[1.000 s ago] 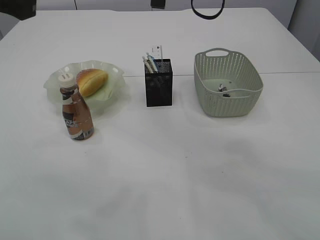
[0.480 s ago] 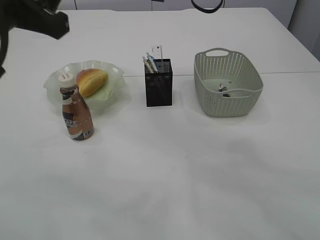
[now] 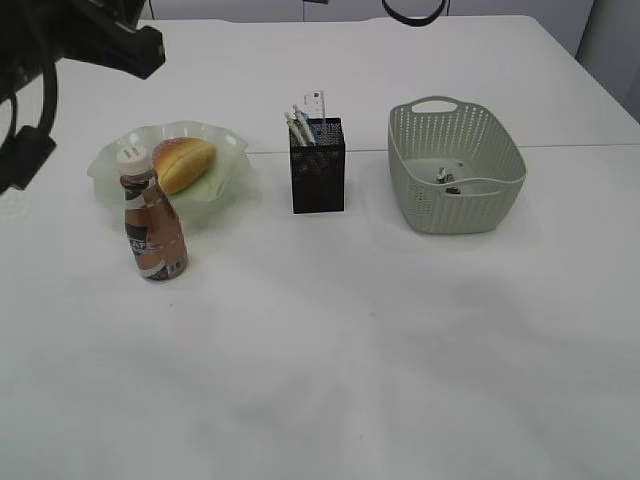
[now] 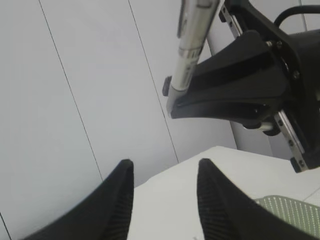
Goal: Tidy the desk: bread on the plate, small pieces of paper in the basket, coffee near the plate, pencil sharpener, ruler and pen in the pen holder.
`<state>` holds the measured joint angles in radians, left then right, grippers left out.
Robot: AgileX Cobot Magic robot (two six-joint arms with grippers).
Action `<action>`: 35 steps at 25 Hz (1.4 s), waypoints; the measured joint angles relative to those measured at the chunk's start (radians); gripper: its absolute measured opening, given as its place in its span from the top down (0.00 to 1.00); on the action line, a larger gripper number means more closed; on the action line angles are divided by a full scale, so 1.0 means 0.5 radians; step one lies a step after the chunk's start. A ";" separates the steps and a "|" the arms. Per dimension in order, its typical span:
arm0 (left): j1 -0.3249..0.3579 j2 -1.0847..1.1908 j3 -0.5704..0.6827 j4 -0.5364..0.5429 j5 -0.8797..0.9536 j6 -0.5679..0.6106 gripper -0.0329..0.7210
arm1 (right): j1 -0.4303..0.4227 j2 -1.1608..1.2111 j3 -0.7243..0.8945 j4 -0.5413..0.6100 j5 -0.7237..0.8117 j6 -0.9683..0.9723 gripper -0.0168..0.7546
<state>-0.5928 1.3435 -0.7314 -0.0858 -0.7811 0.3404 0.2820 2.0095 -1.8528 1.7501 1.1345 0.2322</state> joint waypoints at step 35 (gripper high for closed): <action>0.000 0.249 -0.091 0.273 -0.749 -0.090 0.48 | 0.000 0.000 0.000 0.000 0.008 0.000 0.86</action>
<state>-0.5928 1.4679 -0.7770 0.0507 -1.1556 0.2957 0.2820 2.0095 -1.8528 1.7501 1.1387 0.2322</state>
